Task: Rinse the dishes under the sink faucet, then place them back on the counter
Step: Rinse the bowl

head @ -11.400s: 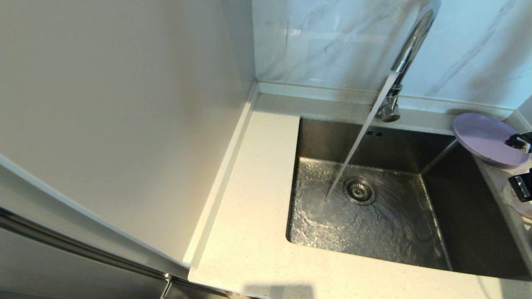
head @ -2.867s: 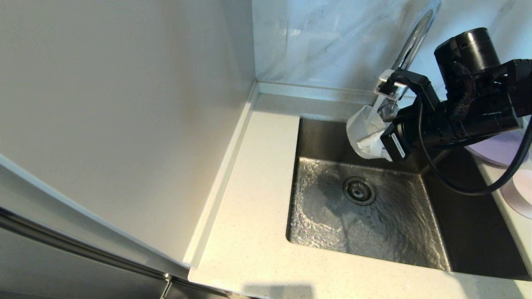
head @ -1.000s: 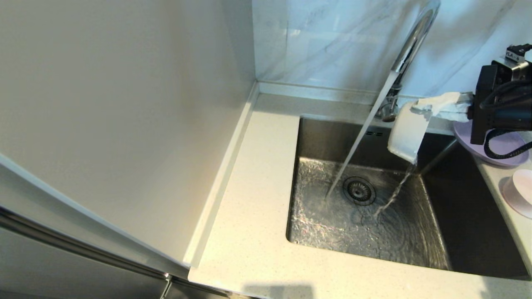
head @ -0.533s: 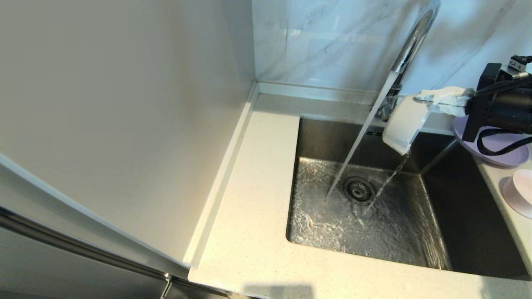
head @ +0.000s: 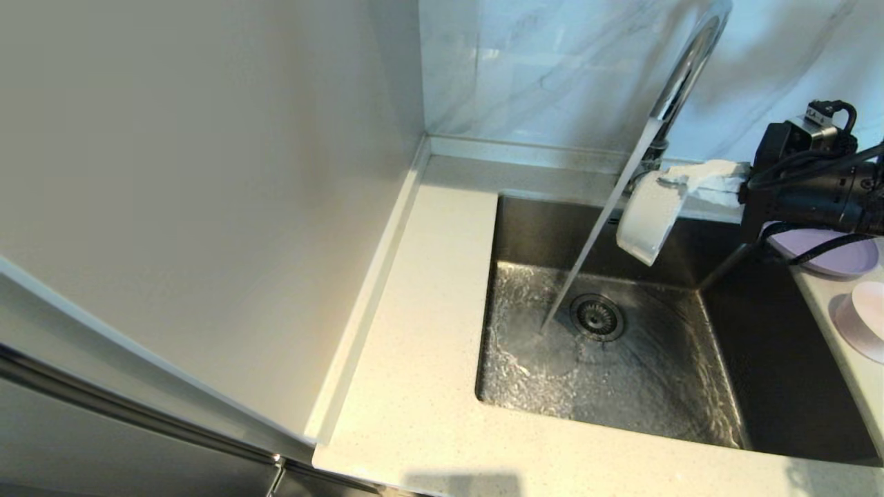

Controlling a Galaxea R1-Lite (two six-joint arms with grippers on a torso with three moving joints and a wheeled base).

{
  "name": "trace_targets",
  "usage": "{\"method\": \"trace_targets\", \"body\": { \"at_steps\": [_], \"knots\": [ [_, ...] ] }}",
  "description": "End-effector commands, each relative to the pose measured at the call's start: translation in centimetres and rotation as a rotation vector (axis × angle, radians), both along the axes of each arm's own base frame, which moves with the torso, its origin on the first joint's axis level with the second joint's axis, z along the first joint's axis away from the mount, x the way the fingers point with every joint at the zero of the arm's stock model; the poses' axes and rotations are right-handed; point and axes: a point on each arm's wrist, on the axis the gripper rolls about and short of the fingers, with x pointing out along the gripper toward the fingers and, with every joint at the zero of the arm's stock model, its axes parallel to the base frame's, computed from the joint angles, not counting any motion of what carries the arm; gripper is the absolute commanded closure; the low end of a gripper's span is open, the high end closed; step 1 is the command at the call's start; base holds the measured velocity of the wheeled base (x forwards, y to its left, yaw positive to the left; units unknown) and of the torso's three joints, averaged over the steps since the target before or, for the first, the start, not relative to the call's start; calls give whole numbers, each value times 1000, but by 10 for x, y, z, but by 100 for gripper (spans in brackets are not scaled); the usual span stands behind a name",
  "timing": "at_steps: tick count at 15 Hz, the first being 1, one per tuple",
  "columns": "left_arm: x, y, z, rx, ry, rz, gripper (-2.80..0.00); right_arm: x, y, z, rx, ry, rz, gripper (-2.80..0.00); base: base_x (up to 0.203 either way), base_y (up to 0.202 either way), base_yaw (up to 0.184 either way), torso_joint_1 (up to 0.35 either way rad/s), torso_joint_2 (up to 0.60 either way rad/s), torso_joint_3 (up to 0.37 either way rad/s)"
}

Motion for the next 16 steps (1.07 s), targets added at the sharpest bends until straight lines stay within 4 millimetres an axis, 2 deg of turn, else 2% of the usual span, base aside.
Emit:
{"method": "trace_targets", "body": {
  "at_steps": [1, 8, 16],
  "knots": [
    [0, 0, 0, 0, 0, 1, 0, 7, 4, -6, -10, 10, 19, 0, 0, 0, 0, 0, 0, 0],
    [0, 0, 0, 0, 0, 1, 0, 13, 18, -8, -10, 14, 63, 0, 0, 0, 0, 0, 0, 0],
    [0, 0, 0, 0, 0, 1, 0, 21, 23, -14, -17, 16, 46, 0, 0, 0, 0, 0, 0, 0]
  ]
}}
